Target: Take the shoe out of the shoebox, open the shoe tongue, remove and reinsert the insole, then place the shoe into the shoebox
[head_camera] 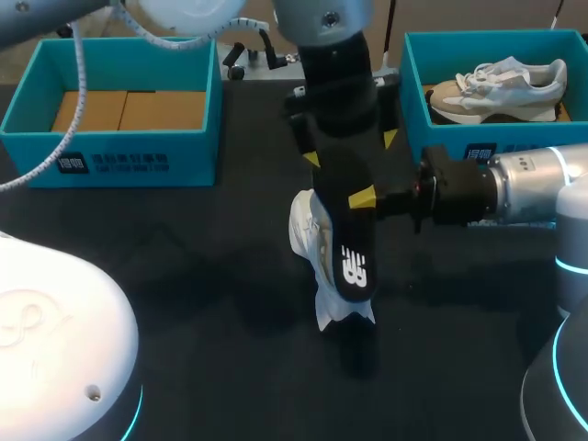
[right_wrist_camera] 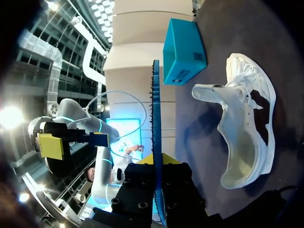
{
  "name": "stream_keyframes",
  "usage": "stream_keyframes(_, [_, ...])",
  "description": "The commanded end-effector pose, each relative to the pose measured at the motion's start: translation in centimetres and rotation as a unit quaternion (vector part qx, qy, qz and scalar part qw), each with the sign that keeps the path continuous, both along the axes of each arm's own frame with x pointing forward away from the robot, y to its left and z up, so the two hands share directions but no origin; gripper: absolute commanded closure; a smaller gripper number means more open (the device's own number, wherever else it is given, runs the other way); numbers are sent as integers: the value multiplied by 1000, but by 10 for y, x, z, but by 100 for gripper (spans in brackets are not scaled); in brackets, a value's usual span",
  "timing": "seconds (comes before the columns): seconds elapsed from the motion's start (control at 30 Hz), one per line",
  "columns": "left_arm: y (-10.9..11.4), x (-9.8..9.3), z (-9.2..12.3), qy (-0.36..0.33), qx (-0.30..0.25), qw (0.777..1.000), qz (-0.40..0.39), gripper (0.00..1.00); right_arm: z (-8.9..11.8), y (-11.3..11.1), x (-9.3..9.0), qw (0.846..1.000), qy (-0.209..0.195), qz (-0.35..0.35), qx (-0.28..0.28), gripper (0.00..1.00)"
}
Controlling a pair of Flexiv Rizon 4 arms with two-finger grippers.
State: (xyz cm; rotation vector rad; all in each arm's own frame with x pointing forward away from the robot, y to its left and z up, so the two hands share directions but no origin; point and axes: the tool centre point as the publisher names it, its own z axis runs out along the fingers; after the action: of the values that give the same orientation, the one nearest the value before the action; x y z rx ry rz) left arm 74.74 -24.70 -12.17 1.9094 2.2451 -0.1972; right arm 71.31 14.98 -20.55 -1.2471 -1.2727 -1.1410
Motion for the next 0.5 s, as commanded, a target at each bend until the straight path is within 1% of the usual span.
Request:
stream_keyframes(0.03, [14,-8,-7,-12,-45,999,6,0,2,-5,-2,1000,-1,-3,-2,100])
stream_keyframes(0.2, [21,-10,-10,-14,-76,997,10,0,4,-9,-3,1000,0,-5,-4,100])
stream_keyframes(0.37, [23,-14,-7,-15,-110,994,8,0,8,-11,-2,1000,1,-3,-7,100])
stream_keyframes(0.5, [25,-16,-5,-9,-151,988,-6,0,12,-14,-4,1000,0,-5,-11,100])
